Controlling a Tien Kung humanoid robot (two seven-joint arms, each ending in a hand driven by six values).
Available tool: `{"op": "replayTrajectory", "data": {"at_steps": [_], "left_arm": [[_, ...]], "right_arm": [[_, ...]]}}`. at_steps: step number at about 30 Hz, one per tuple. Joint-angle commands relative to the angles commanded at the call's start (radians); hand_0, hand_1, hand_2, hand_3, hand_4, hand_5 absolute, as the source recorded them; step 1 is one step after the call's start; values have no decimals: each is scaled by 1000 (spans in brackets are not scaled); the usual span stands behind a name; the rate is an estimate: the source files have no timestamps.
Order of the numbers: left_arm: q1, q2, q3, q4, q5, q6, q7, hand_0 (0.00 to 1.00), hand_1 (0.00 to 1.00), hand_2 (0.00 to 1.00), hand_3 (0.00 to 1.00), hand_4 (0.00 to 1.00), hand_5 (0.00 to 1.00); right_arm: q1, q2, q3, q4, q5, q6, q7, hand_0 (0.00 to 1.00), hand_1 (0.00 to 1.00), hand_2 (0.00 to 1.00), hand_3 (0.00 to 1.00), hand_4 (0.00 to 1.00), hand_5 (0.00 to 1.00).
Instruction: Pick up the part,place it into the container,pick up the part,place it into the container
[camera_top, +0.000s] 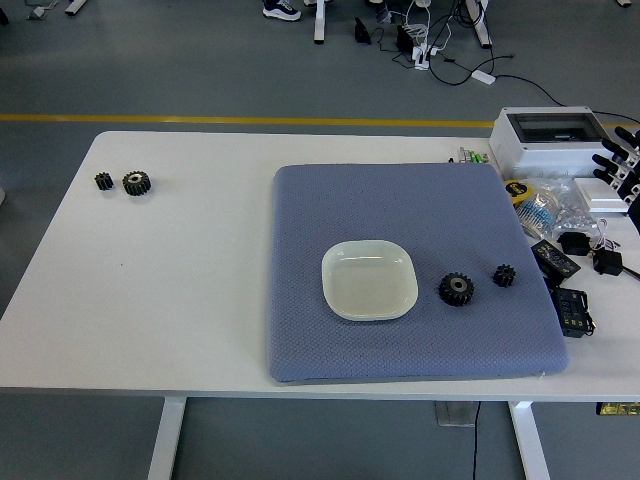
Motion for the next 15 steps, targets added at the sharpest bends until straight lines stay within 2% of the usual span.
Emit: {"op": "replayTrajectory", "data": {"at_steps": [3,4,9,10,15], "left_arm": [[1,0,1,0,0,0,0,705,681,709,583,715,642],[1,1,3,0,-1,0,0,706,680,710,583,716,643],[-8,6,7,0,-5,0,-1,706,680,710,583,716,643],[-9,6,5,0,-4,0,-1,706,681,710,583,715,642],[-5,4,-1,0,-1,1,1,706,681,710,583,715,642]], "right_arm": [[16,-12,-20,-6,-84,8,-17,946,895,902,929,998,608],[34,-22,-43,-16,-124,12,-23,953,904,902,921,998,553],[128,-59,-187,-45,-338,42,-41,953,904,902,921,998,553],[144,-62,-214,-49,-377,49,-41,843,830,845,860,998,444],[225,-63,-368,-74,-592,52,-18,843,830,845,860,998,444]]}}
